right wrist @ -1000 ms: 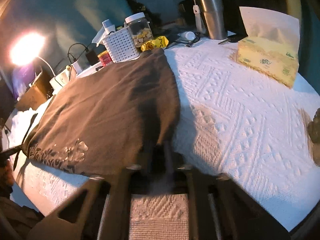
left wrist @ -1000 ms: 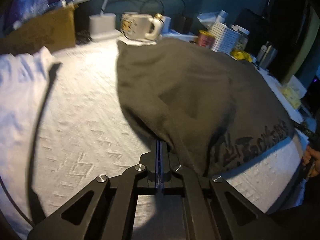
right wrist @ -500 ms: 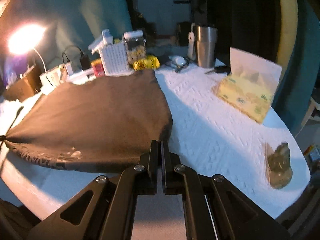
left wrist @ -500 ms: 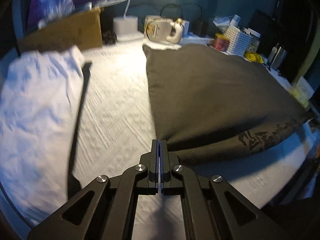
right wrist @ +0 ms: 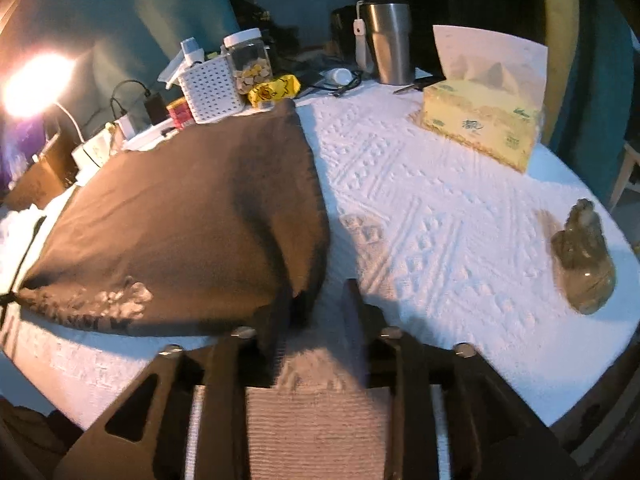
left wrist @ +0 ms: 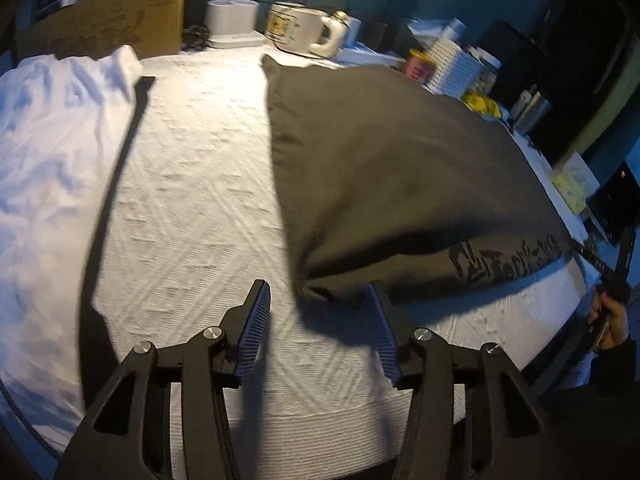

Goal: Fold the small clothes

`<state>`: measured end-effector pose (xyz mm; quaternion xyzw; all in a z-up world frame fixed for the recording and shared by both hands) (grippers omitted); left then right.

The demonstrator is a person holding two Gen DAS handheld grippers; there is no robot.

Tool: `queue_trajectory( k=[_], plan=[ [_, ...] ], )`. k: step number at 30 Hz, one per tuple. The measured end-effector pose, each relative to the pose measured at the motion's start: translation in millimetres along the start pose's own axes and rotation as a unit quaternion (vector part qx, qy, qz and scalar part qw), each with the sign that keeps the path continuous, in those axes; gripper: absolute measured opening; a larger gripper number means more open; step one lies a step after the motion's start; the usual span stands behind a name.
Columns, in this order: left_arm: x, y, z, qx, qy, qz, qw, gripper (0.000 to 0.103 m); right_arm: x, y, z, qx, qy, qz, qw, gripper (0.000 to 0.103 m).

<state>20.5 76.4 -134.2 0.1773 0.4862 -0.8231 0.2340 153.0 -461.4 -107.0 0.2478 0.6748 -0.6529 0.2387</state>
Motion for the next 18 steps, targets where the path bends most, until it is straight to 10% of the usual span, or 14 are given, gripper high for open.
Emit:
queue_trajectory(
  k=[5,7,9,18],
  plan=[
    [-5,12,7,-0.010,0.034,0.013,0.9993,0.049,5,0,-10,0.001,0.011,0.030,0.999,0.047],
    [-7,16,9,-0.006,0.040,0.009,0.9991,0.025,5,2,-15,0.001,0.003,0.021,1.000,0.008],
    [-8,17,11,0.003,0.037,0.006,0.9993,0.011,5,0,-14,0.004,0.004,0.023,1.000,0.007],
    [-2,-7,32,-0.004,0.054,0.005,0.9985,0.010,9,-32,-15,0.037,-0.025,0.043,0.998,0.006]
  ],
)
Point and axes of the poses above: each gripper's, at about its wrist camera, not at the fingertips, and y roughly the way its jaws point, z to its right, x to its underside, the point moved 3 cm from there along y, roughly the way its jaws point, and after that the axes turned 15 degrees about x, right-handed, at the moved point
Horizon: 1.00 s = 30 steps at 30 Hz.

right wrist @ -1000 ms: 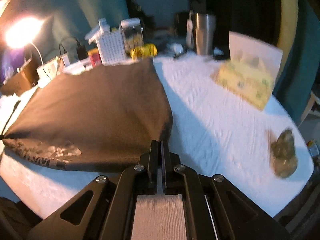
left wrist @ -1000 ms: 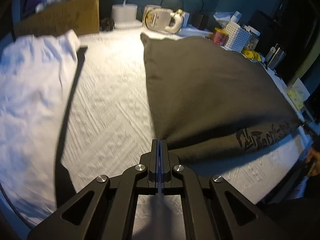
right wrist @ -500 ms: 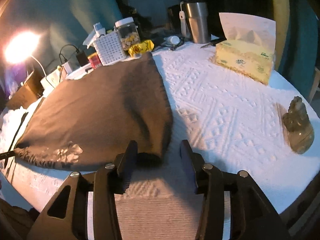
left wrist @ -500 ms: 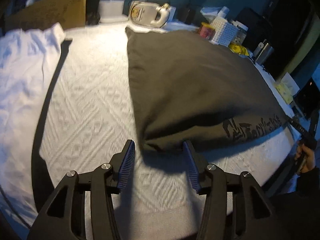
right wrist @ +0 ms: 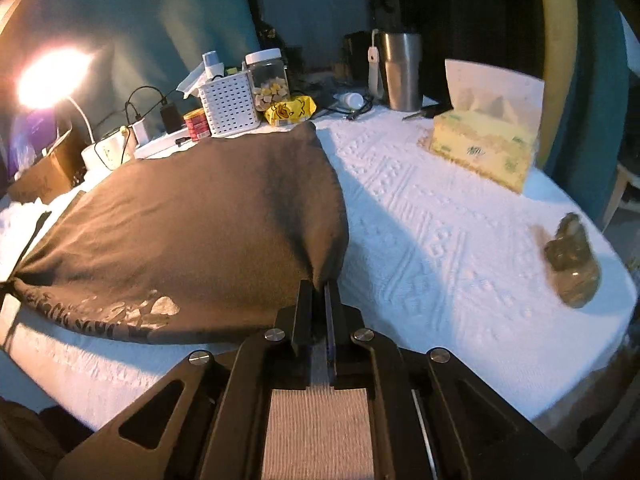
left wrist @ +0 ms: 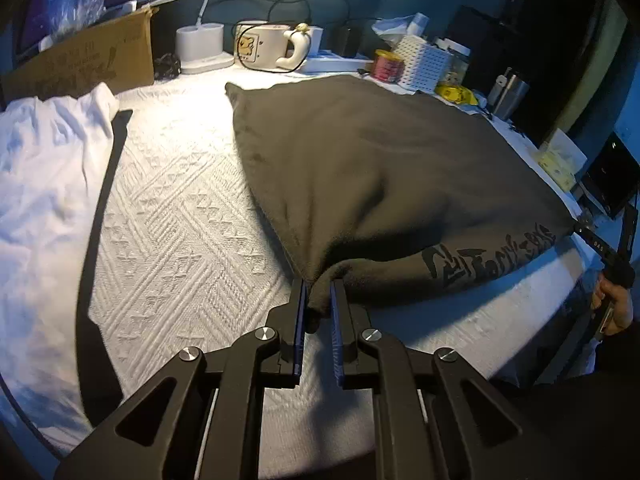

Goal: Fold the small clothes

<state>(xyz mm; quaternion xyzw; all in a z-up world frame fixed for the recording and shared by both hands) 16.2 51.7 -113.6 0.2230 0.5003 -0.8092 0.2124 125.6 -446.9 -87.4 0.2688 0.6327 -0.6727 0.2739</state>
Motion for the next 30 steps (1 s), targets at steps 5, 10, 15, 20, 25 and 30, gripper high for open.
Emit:
queue_trajectory(
  k=[5,10,15,20,25,30],
  plan=[
    [6,-1,6,0.003,0.009,-0.021,0.9997,0.010,12,-20,6,0.017,-0.004,-0.007,1.000,0.006],
    [20,1,12,0.004,0.016,-0.044,0.9989,0.010,32,-30,14,0.025,0.001,-0.018,1.000,0.006],
    [39,9,15,-0.003,0.025,-0.078,0.9966,0.010,52,-28,15,0.033,-0.001,-0.030,0.999,0.006],
    [46,6,18,-0.008,0.025,-0.081,0.9963,0.011,55,-32,18,0.029,0.011,-0.028,0.999,0.006],
    [50,3,16,-0.011,0.024,-0.090,0.9956,0.011,56,-34,18,0.031,0.003,-0.028,0.999,0.006],
    [50,1,12,-0.007,0.014,-0.092,0.9956,0.012,54,-32,21,0.024,0.005,-0.043,0.999,0.006]
  ],
)
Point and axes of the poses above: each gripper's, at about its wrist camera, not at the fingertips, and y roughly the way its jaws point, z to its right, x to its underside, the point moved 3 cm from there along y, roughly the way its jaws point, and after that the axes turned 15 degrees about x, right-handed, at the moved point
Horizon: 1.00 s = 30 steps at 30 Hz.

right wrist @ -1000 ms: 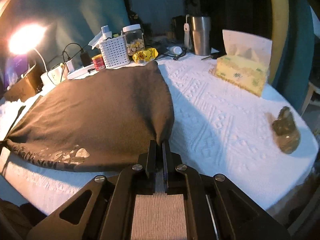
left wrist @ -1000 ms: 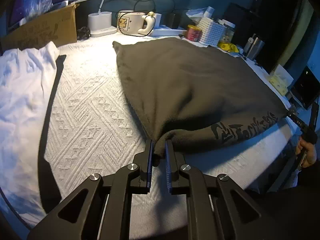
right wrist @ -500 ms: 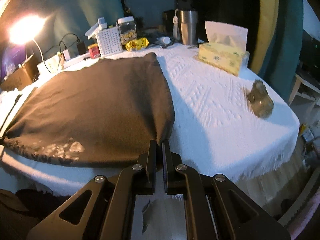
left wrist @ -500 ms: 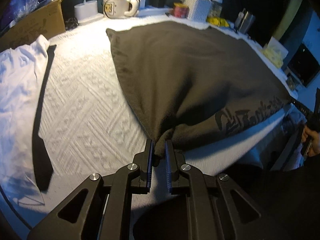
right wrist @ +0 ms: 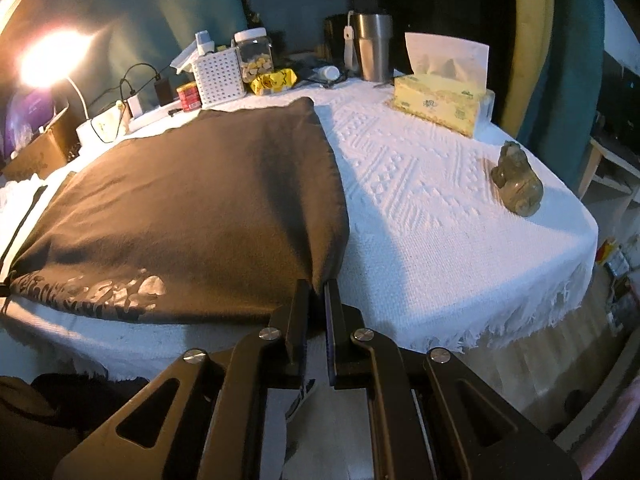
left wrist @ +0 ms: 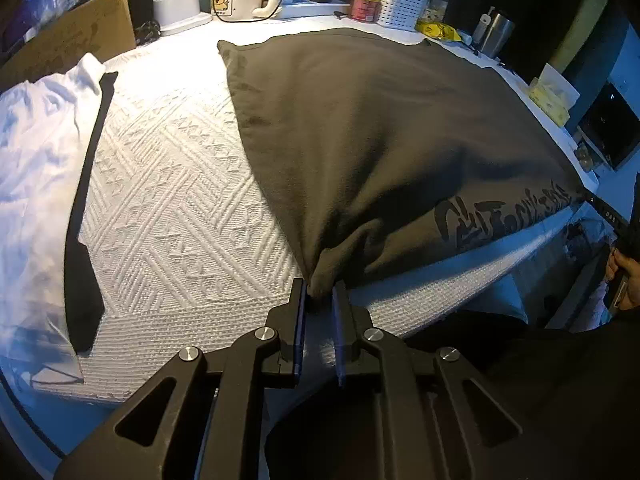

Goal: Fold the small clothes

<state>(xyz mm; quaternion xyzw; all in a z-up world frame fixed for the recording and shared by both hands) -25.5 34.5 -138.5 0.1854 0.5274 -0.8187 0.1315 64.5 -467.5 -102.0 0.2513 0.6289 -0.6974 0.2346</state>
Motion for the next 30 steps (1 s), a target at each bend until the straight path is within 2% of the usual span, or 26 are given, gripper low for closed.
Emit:
queue_trajectory(
  k=[2,5,7,9,10,12,15,16,18,20,30],
  plan=[
    [-3,-5,-3,0.000,-0.003,0.004,1.0000,0.013,-3,-1,0,0.002,-0.003,-0.005,1.000,0.006],
    [-9,-13,-6,-0.011,0.000,0.012,0.9999,0.013,-7,-5,1,0.018,-0.009,-0.004,1.000,0.022],
    [-14,-15,-10,-0.034,0.002,0.015,0.9993,0.019,-11,-5,2,0.018,-0.004,-0.006,1.000,0.035],
    [-19,-16,-13,-0.071,0.005,0.015,0.9974,0.057,-15,-5,2,0.021,-0.003,-0.007,1.000,0.037],
    [-22,-18,-13,-0.092,0.010,0.017,0.9956,0.062,-16,-6,2,0.024,-0.004,-0.008,1.000,0.037],
    [-30,-26,-12,-0.110,0.022,0.034,0.9931,0.062,-19,-6,1,0.027,-0.004,-0.010,1.000,0.037],
    [-42,-40,-15,-0.102,0.012,0.067,0.9924,0.063,-24,-7,1,0.035,-0.002,-0.015,0.999,0.037],
    [-45,-45,-18,-0.102,0.007,0.077,0.9917,0.066,-25,-8,0,0.036,-0.002,-0.015,0.999,0.037],
    [-53,-47,-23,-0.114,0.001,0.088,0.9895,0.077,-28,-7,-2,0.037,-0.003,-0.015,0.999,0.037],
    [-59,-45,-27,-0.129,0.002,0.091,0.9874,0.078,-31,-6,-3,0.038,-0.003,-0.017,0.999,0.037],
    [-84,-28,-33,-0.132,-0.001,0.131,0.9825,0.078,-42,6,-4,0.048,-0.001,-0.030,0.998,0.037]
  ],
)
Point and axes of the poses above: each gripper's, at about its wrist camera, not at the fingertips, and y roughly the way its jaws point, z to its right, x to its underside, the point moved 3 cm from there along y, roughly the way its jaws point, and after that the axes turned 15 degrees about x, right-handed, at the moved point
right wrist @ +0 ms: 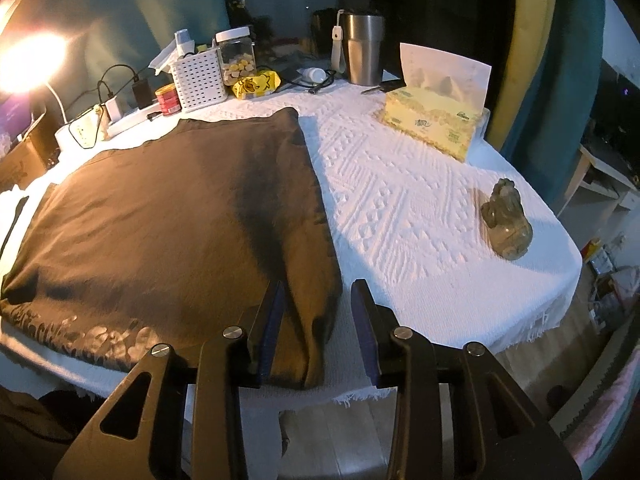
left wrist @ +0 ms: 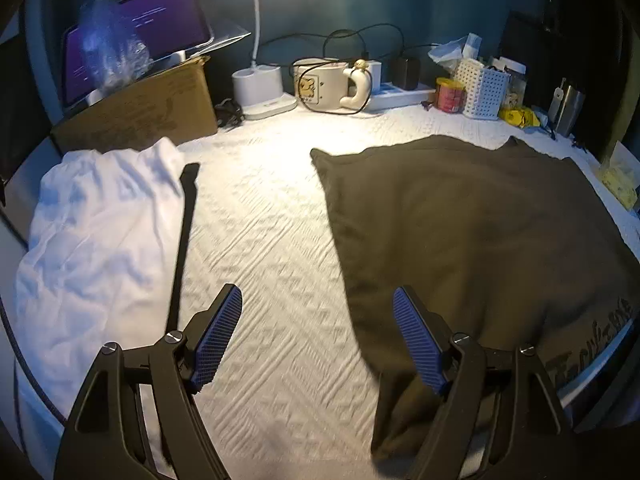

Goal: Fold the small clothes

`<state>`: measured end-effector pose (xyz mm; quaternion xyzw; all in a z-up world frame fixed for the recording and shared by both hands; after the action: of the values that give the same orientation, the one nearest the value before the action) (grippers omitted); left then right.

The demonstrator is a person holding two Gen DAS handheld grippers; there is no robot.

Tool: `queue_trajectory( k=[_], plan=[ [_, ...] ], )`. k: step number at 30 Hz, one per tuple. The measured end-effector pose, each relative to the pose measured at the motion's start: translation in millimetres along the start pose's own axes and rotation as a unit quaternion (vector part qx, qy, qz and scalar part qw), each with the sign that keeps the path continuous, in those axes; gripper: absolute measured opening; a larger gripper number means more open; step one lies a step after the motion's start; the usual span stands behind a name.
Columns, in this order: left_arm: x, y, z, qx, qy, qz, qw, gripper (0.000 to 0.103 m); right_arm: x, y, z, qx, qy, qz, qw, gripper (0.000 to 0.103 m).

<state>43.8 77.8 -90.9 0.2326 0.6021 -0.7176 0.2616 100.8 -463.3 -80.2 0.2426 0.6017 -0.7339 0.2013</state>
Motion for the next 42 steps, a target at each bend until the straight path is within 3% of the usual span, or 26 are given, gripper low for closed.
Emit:
queue_trajectory(
  k=[6,9,12,15,17,23,28,35,38,40,41,42],
  plan=[
    [-9,27,1,0.003,0.031,-0.014,0.9994,0.078,-4,4,2,0.005,0.014,-0.010,1.000,0.037],
    [-15,40,-11,0.014,0.004,-0.024,0.9996,0.078,-4,6,3,0.010,0.018,-0.015,1.000,0.041],
    [-24,50,-28,0.042,-0.040,-0.017,0.9981,0.078,-9,11,5,0.012,0.030,-0.019,0.999,0.054],
    [-36,61,-41,0.063,-0.068,-0.020,0.9955,0.078,-27,18,1,0.014,0.025,-0.011,1.000,0.054],
    [-47,69,-42,0.078,-0.059,-0.018,0.9951,0.078,-48,28,-7,-0.001,0.018,-0.001,1.000,0.054],
    [-76,99,-43,0.073,-0.035,-0.019,0.9966,0.078,-104,73,-37,-0.032,-0.010,0.007,0.999,0.054],
    [-92,120,-45,0.091,-0.034,-0.030,0.9948,0.078,-143,120,-55,-0.050,-0.013,-0.007,0.999,0.054],
    [-101,142,-34,0.084,0.014,-0.056,0.9948,0.078,-172,163,-75,-0.060,-0.033,-0.015,0.998,0.054],
    [-107,147,-36,0.091,0.012,-0.051,0.9944,0.078,-177,179,-83,-0.065,-0.040,-0.021,0.997,0.054],
    [-109,149,-36,0.091,0.019,-0.043,0.9947,0.074,-181,185,-86,-0.059,-0.040,-0.013,0.997,0.054],
    [-109,150,-34,0.085,0.029,-0.037,0.9953,0.061,-183,187,-88,-0.057,-0.042,-0.009,0.997,0.054],
    [-110,151,-33,0.072,0.039,-0.034,0.9961,0.039,-184,187,-90,-0.057,-0.045,-0.006,0.997,0.045]
  ],
)
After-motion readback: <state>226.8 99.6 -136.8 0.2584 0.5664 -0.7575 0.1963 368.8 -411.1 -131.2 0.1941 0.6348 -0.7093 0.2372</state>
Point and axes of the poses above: each gripper's, at about its wrist camera, not at the fingertips, and y roughly the way its jaws point, z to its right, x to its underside, the point moved 3 cm from there along y, roughly the way its jaws point, and after that the axes turned 15 degrees about x, right-handed, at the moved point
